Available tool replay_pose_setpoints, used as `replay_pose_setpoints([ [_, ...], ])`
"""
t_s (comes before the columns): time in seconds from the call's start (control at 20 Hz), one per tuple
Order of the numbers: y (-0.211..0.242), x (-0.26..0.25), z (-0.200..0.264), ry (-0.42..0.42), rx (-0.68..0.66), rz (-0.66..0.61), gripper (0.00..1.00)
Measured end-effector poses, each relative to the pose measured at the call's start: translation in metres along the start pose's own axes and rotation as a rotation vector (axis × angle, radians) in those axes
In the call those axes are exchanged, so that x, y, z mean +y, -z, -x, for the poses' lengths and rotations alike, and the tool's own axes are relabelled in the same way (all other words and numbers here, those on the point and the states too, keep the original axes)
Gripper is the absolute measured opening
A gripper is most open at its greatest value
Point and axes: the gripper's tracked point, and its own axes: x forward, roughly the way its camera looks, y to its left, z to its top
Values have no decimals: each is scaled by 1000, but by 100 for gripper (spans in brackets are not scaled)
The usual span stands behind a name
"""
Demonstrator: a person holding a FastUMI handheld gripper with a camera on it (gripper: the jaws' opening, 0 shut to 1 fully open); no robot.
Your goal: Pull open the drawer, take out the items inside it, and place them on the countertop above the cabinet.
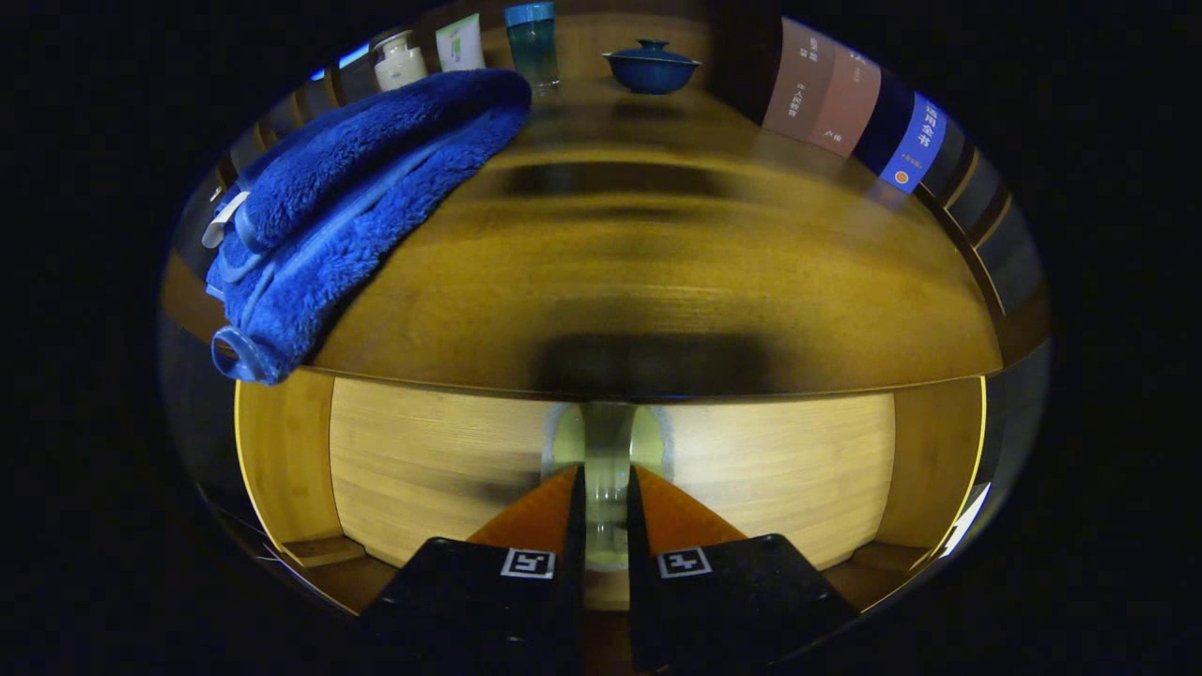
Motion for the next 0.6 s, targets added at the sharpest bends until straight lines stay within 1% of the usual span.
replay_pose_setpoints([
  [0.05,-1,2,2,-5,-5,7,25],
  [0.4,1,2,22,-25,-49,7,25],
  [0.6,10,2,54,-52,-102,-3,25],
])
